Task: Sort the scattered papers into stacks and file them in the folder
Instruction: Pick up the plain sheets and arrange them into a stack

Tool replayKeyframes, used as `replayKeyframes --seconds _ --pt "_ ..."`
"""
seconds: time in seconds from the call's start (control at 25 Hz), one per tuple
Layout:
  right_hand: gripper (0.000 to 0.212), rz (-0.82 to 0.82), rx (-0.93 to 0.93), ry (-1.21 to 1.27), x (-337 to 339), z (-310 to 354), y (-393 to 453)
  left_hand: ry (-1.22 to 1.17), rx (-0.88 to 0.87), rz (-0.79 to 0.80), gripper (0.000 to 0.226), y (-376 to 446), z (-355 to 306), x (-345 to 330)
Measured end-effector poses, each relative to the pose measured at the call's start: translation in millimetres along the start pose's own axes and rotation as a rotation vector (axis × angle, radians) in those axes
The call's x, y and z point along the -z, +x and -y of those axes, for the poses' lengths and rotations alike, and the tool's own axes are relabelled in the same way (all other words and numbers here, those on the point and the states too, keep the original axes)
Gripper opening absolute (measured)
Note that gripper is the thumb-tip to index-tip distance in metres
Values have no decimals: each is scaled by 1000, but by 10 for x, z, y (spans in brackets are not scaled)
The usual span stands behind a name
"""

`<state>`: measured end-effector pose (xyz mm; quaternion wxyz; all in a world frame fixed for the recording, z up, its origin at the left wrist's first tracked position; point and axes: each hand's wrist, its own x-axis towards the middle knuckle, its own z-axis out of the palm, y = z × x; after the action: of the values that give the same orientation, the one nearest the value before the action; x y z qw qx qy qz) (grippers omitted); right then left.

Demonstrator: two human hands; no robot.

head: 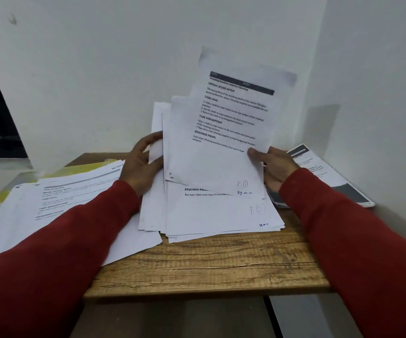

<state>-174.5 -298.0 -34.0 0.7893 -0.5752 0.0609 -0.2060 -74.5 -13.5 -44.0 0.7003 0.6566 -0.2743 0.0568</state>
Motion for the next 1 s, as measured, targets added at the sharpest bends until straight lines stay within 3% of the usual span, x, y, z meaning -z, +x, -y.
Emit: replayKeyframes --seconds 0.2,0.32,0.4,0.48,0.64,0.8,1.0 --pt "35 54 -54 -70 -22 -26 -44 132 -93 -61 79 32 13 66" --pt "40 -77 11 -151 1 6 -26 120 -34 -101 77 19 -14 47" --pt "31 -192 89 -131 55 66 17 72 -1 -111 74 27 -8 42" --pt "23 -310 167 -47 148 140 46 121 7 -101 73 36 22 41" --pt "31 -464 212 192 316 236 91 268 57 -24 71 35 83 46" --pt "33 -480 223 258 334 248 76 283 25 -40 70 43 106 60" --pt "36 -423 237 129 174 195 56 191 41 5 71 40 121 71"
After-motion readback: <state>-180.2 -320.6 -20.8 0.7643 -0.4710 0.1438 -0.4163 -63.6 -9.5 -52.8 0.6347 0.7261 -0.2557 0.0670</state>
